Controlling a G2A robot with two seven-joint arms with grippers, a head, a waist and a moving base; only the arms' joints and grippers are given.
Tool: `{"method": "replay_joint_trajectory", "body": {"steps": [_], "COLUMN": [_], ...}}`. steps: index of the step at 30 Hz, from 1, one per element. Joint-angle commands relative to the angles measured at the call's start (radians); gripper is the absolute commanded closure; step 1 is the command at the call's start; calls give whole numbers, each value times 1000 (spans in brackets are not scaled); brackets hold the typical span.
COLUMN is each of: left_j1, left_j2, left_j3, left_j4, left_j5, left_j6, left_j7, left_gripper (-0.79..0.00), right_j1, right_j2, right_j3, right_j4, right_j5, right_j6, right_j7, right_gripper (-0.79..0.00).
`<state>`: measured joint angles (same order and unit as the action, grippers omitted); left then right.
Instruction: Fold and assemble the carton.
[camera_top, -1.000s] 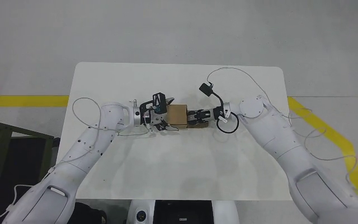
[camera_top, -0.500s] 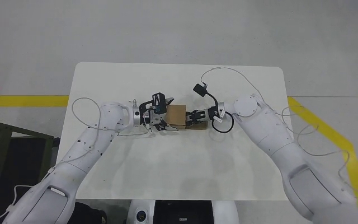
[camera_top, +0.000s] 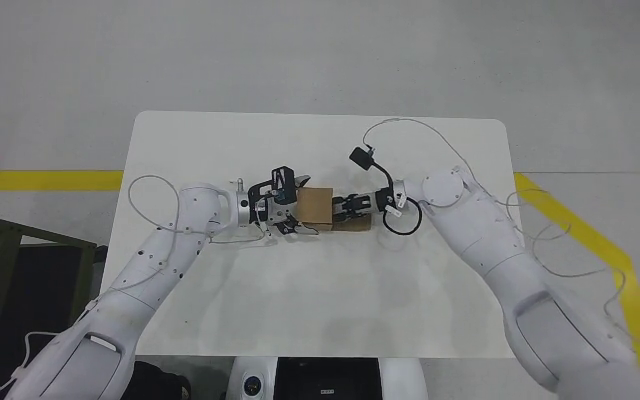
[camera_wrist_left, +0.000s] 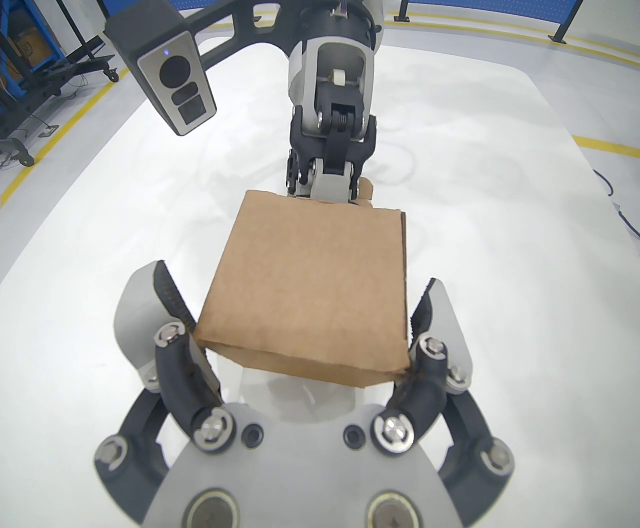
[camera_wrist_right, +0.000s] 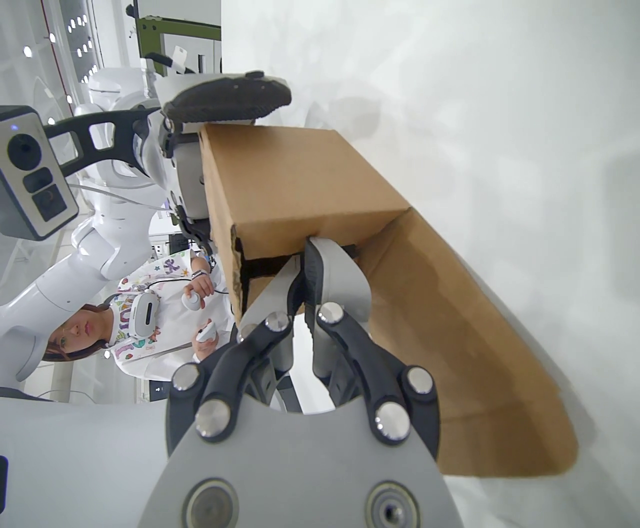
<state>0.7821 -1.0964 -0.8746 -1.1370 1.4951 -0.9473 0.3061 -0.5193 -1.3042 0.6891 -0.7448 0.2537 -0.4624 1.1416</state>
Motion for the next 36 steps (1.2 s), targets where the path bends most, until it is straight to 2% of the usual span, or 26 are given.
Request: {"method": "replay_joint_trajectory", "body": {"steps": [1,13,17,22,28,36], "left_j1": [1,6,7,8,10,11], "left_j2": [0,-2,-2,-3,-3,-2], "left_j3": [-1,-1,-1,-3,-5,-11], "left_j4": [-1,-3,-3,-4,-4,-3], "left_j5": [0,1,1,1,1,1], "left_j6": [-1,-2,-3,-1,-4,-6], "left_j7": [1,0,-2,-2,-3,-3], "left_gripper": [-785,-785,-785,-785,-785,-785], "right_j1": [-9,-120,-178,-248,-294,-287], "right_j2": [12,117,158,195,210,199], "right_j3": [21,201,281,355,375,335], "right_j4": [-8,-171,-239,-323,-385,-347], "right_j5": [-4,-70,-109,-142,-166,-162], "right_j6": [-4,50,92,148,203,217], "right_j7": [8,25,28,37,47,35], "right_gripper": [0,0,-108,-191,-240,-256]}}
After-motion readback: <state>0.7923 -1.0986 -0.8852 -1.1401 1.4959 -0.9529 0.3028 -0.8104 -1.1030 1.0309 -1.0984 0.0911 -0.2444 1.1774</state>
